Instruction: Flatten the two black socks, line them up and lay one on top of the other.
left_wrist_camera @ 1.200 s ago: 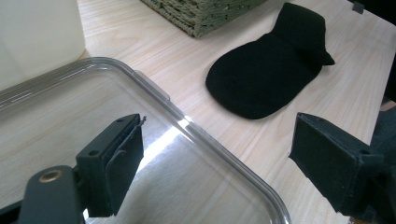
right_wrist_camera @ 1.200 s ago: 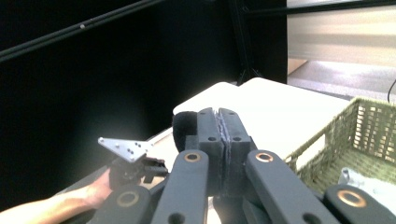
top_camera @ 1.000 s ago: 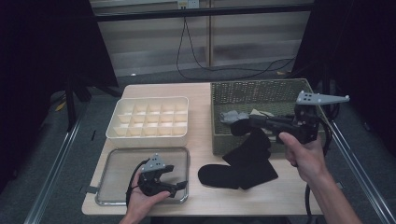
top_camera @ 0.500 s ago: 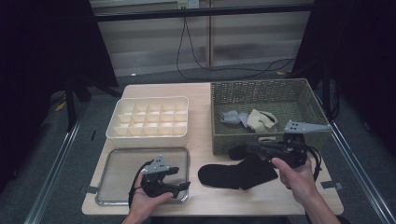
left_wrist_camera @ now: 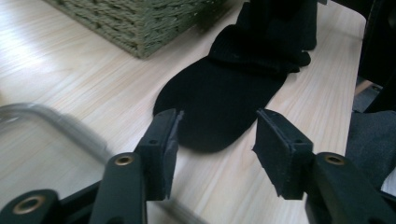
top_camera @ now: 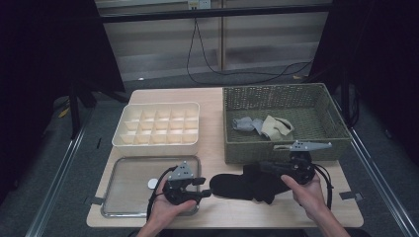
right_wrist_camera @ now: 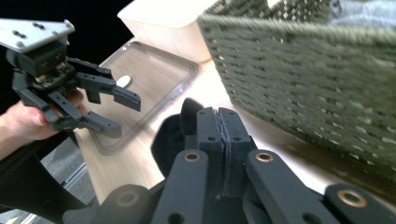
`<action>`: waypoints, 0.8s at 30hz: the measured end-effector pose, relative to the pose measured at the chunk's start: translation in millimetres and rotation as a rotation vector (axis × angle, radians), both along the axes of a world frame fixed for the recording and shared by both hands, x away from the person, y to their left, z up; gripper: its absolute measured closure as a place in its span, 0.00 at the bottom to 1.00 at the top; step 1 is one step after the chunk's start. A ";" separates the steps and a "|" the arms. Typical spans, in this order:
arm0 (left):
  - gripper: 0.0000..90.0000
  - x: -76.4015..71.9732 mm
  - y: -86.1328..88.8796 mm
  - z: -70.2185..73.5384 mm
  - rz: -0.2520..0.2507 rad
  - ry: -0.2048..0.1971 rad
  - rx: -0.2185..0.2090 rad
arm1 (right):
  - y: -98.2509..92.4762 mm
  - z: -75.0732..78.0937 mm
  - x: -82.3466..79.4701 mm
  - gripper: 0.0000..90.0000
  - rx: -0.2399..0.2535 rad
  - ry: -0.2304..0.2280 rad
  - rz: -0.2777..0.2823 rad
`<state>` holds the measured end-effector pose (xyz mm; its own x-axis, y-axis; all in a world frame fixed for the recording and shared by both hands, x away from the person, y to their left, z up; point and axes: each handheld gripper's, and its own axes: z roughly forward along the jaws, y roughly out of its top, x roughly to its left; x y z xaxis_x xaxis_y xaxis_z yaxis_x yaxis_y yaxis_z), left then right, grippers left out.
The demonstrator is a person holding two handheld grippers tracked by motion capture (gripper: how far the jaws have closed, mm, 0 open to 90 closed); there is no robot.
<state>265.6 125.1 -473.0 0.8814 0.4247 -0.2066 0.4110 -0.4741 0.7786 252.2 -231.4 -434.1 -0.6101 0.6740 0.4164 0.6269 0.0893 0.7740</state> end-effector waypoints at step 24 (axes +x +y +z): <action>0.68 10.4 -32.7 -25.8 -0.106 0.063 0.100 | -5.0 -40.6 4.5 0.83 -0.140 0.071 -0.049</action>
